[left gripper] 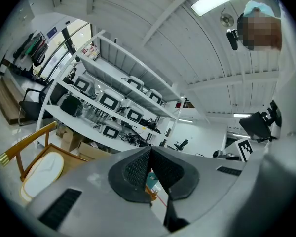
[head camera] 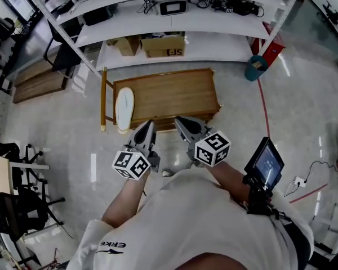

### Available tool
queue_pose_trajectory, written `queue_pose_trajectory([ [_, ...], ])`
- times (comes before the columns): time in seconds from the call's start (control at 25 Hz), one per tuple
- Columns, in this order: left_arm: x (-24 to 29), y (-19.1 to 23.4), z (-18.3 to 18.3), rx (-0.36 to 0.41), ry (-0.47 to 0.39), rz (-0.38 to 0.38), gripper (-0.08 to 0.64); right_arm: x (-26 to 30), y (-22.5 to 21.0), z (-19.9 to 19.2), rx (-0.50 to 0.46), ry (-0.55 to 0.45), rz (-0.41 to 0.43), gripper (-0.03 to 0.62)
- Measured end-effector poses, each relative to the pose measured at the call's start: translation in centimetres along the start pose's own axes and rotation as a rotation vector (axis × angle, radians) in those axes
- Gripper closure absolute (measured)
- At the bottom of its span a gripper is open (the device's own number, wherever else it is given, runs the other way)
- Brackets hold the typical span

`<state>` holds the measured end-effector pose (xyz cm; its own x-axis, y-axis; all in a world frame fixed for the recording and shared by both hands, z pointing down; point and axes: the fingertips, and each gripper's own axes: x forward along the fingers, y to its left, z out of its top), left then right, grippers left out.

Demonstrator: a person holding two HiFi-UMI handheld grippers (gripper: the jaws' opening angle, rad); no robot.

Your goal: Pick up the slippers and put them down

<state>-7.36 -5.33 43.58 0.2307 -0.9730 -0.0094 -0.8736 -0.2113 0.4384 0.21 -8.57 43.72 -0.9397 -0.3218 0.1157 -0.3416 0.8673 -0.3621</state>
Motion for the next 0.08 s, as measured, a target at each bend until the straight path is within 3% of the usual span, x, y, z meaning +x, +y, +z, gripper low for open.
queue_pose_trajectory([
  [0.08,0.33,0.03,-0.08,-0.003,-0.004,0.0,0.557,0.0,-0.22,-0.07,-0.003,0.0,0.001,0.586],
])
